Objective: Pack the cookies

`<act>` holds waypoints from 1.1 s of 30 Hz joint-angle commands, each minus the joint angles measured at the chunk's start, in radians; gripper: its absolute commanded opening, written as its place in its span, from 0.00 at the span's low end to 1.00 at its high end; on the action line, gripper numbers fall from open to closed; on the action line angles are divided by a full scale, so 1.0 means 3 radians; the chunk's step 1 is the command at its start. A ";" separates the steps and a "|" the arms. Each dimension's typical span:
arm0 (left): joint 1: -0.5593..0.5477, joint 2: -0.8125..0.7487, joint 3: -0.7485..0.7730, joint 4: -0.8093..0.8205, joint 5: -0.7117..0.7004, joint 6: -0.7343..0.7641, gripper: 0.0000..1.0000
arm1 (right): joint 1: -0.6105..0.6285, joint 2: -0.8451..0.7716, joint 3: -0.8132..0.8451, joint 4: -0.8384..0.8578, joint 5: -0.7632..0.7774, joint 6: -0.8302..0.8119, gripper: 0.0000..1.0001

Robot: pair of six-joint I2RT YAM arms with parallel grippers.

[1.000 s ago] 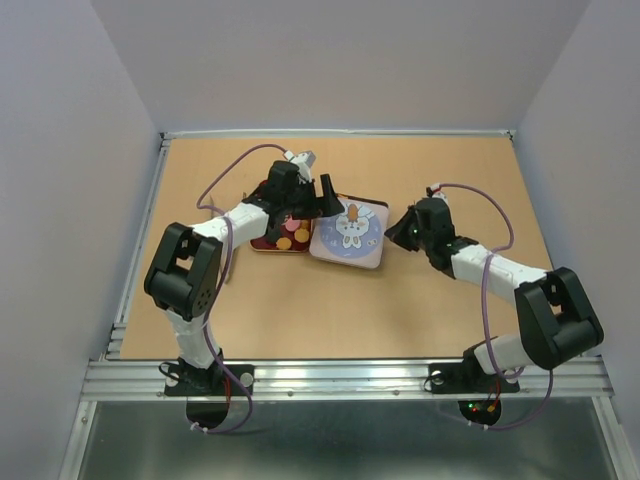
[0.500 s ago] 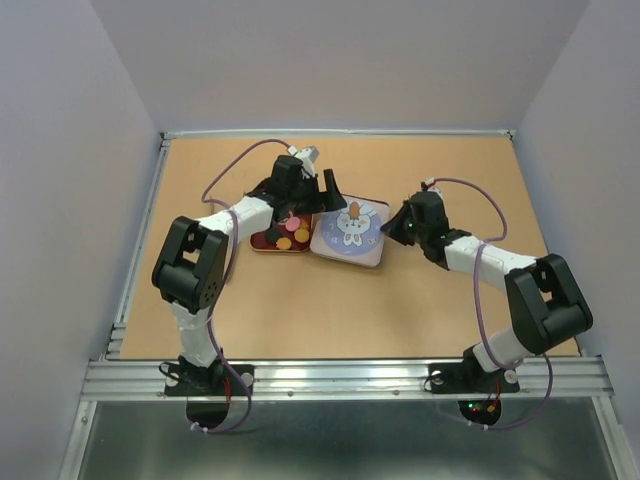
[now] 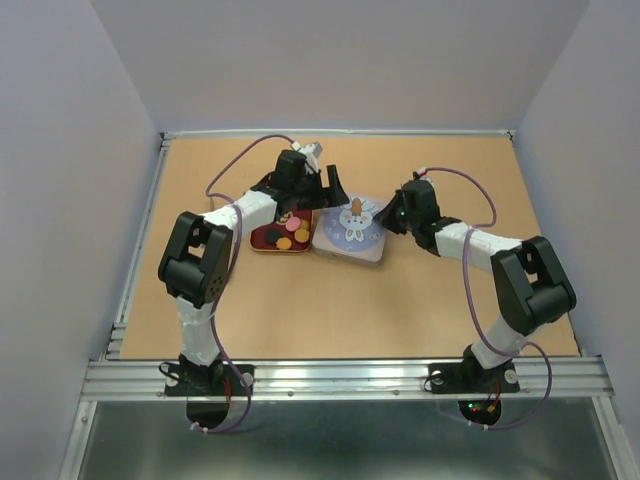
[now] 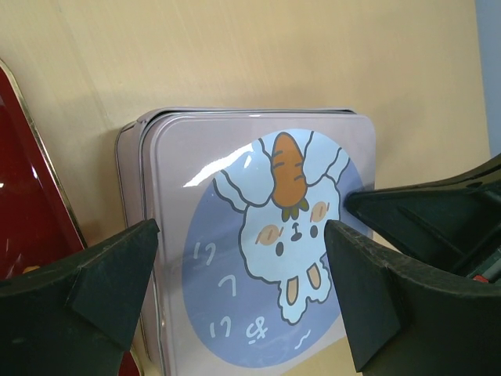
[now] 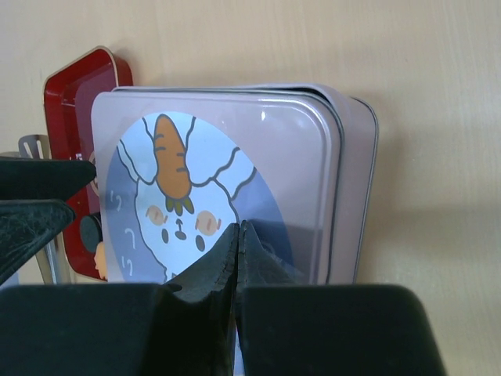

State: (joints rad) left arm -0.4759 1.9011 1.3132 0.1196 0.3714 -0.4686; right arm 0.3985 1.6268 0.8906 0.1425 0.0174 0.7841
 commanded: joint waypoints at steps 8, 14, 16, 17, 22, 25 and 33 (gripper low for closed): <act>0.0022 -0.0466 0.0358 -0.0638 -0.0532 0.0376 0.99 | -0.0014 0.0253 0.0273 0.0154 0.0024 -0.0052 0.00; -0.0045 -0.1166 -0.0311 -0.0670 -0.0655 0.0350 0.99 | -0.0014 0.0406 0.0375 0.0200 0.0034 -0.0026 0.00; -0.0111 -0.1411 -0.0541 -0.0598 -0.0630 0.0274 0.99 | -0.0014 0.0437 0.0401 0.0205 0.0024 -0.0021 0.00; -0.0197 -0.1534 -0.0851 -0.0527 -0.0599 0.0213 0.99 | -0.0014 0.0473 0.0426 0.0215 0.0029 -0.0021 0.00; -0.0556 -0.1709 -0.1298 -0.0328 -0.0573 0.0044 0.97 | -0.0019 0.0544 0.0462 0.0226 0.0024 -0.0021 0.00; -0.0735 -0.1735 -0.1508 -0.0159 -0.0497 -0.0043 0.91 | -0.0014 0.0585 0.0468 0.0231 0.0024 -0.0026 0.00; -0.0868 -0.1393 -0.1616 0.0117 -0.0466 -0.0074 0.86 | -0.0055 0.0769 0.0559 0.0246 0.0014 -0.0047 0.00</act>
State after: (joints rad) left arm -0.7258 1.4517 0.8253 0.0582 0.2222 -0.4747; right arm 0.3946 1.8034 1.0294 0.2676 0.0006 0.7895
